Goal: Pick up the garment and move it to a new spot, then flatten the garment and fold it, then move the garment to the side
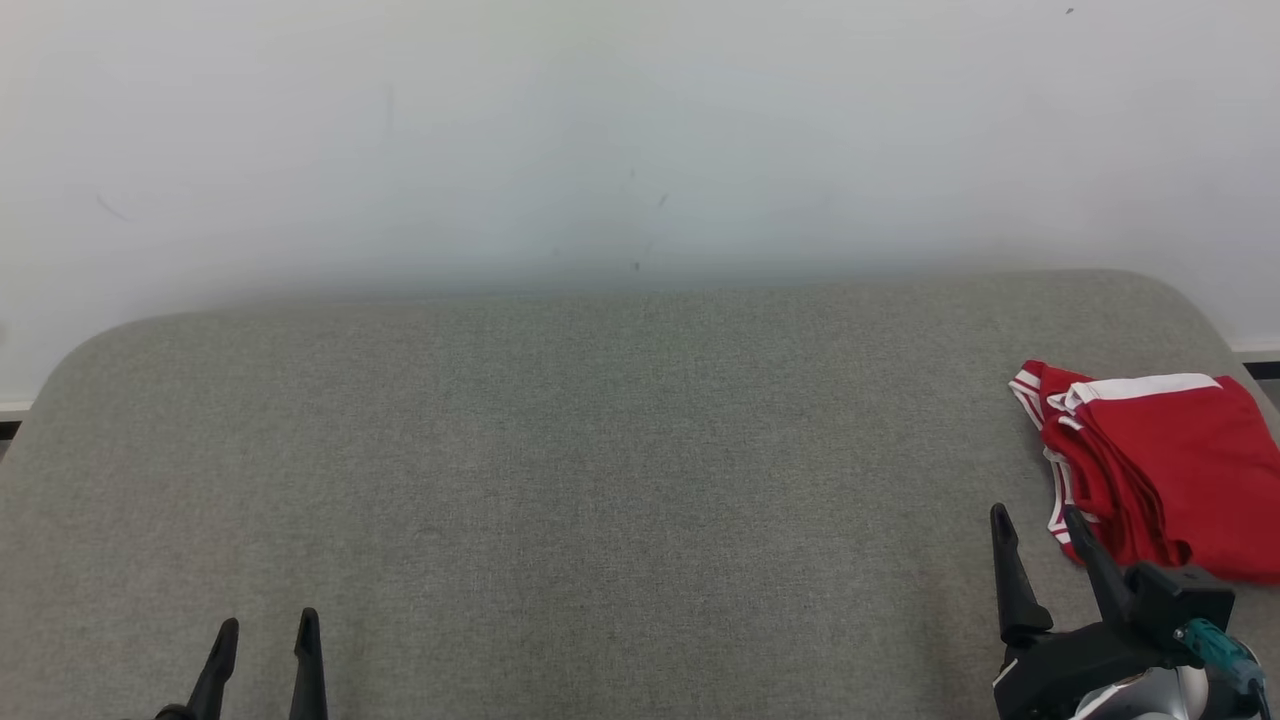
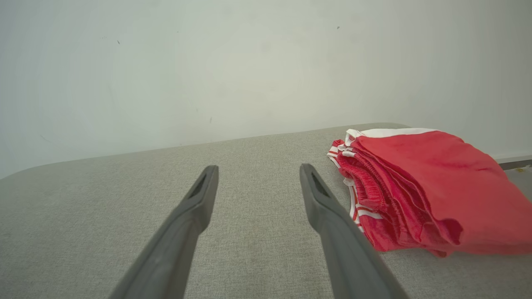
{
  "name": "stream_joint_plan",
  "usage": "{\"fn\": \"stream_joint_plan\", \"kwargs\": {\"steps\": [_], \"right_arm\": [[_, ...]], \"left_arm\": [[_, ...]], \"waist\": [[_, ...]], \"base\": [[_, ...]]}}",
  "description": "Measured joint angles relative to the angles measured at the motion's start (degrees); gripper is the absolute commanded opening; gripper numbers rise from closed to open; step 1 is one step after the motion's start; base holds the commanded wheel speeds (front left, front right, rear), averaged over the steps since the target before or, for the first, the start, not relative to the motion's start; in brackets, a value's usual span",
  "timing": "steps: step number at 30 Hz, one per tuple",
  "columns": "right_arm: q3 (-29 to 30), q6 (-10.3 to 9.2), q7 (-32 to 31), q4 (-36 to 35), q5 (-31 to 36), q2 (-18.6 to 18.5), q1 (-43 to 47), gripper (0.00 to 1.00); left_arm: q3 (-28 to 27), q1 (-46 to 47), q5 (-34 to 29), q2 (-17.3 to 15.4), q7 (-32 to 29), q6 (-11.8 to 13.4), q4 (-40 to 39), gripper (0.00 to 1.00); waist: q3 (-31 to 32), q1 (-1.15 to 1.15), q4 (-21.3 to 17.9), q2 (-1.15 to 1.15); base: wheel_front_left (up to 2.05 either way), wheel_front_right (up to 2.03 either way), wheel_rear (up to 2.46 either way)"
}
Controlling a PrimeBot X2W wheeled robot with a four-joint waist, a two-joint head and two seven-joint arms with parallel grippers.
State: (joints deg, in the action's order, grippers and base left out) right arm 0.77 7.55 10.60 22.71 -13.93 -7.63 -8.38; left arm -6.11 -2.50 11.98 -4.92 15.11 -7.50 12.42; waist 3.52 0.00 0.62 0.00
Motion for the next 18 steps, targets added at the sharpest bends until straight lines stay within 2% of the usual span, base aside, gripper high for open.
{"fn": "stream_joint_plan", "kwargs": {"steps": [7,8,15,18], "right_arm": [[-0.7,0.01,-0.1,0.0,0.0,-0.2,0.0,1.00],[-0.8,0.01,-0.2,0.0,0.0,-0.3,-0.1,0.00],[-1.0,0.01,-0.7,3.4,-0.2,0.6,3.3,0.00],[-0.7,0.01,-1.6,3.6,-2.8,0.9,3.7,0.00]], "left_arm": [[0.0,0.0,0.2,0.2,0.0,0.0,-0.3,1.00],[0.0,0.0,0.2,0.2,0.0,0.0,-0.3,0.00],[0.1,-1.8,0.6,1.2,-0.3,0.0,3.2,0.00],[0.0,-1.8,3.1,1.4,-1.4,0.0,3.6,0.00]], "waist": [[0.1,0.00,-0.1,0.00],[0.2,0.00,-0.1,0.00],[0.1,0.00,-0.1,0.00],[0.1,0.00,-0.1,0.00]], "base": [[0.00,0.00,0.00],[0.00,0.00,0.00],[0.00,0.00,0.00],[0.00,0.00,0.00]]}}
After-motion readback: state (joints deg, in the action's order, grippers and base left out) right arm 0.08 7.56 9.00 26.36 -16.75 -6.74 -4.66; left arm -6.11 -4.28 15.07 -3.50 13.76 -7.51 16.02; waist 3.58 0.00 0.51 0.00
